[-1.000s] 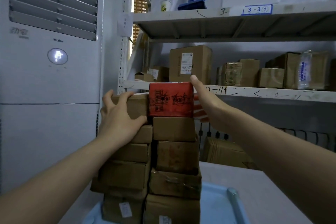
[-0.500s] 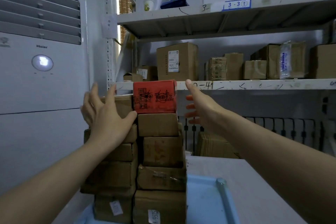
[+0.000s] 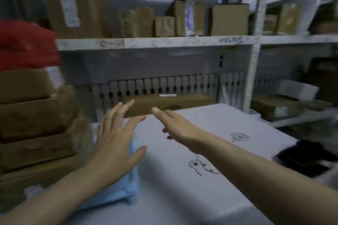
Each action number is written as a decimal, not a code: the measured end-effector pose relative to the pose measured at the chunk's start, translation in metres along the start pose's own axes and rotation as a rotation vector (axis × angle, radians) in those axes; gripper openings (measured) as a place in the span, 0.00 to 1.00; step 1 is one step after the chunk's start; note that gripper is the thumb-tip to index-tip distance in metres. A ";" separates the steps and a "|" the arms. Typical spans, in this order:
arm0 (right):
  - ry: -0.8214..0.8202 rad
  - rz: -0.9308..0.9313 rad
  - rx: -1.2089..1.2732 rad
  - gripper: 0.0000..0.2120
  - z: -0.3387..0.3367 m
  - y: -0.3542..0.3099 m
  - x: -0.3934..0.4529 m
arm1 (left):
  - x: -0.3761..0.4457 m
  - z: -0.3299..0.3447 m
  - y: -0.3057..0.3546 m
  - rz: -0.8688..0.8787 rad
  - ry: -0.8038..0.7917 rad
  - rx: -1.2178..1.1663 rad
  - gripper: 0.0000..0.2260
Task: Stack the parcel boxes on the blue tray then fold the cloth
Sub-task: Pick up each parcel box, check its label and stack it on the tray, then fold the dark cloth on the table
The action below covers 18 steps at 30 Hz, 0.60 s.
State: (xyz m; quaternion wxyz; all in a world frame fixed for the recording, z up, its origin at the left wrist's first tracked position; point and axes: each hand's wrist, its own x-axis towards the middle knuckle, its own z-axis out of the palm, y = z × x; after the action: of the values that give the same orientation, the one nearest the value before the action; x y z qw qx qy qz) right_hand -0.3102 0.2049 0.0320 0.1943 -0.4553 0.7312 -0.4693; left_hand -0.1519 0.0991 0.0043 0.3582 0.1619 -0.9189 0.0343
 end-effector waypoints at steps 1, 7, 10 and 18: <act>0.027 0.047 -0.056 0.32 -0.012 0.021 -0.003 | -0.001 0.014 0.003 -0.055 -0.056 -0.040 0.30; 0.400 0.377 -0.594 0.28 -0.136 0.164 -0.060 | 0.013 0.101 0.070 -0.195 -0.296 -0.268 0.26; 0.513 0.543 -0.949 0.21 -0.183 0.202 -0.092 | 0.017 0.128 0.093 -0.195 -0.355 -0.344 0.23; 0.448 0.659 -1.045 0.08 -0.207 0.240 -0.116 | 0.003 0.137 0.108 -0.229 -0.523 -0.482 0.17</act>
State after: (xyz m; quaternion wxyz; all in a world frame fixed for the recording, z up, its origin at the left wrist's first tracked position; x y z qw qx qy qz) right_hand -0.5145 0.4437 -0.0913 -0.0760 -0.1330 0.9868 -0.0516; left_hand -0.2777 0.1762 -0.0898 0.1409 0.1778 -0.9369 -0.2659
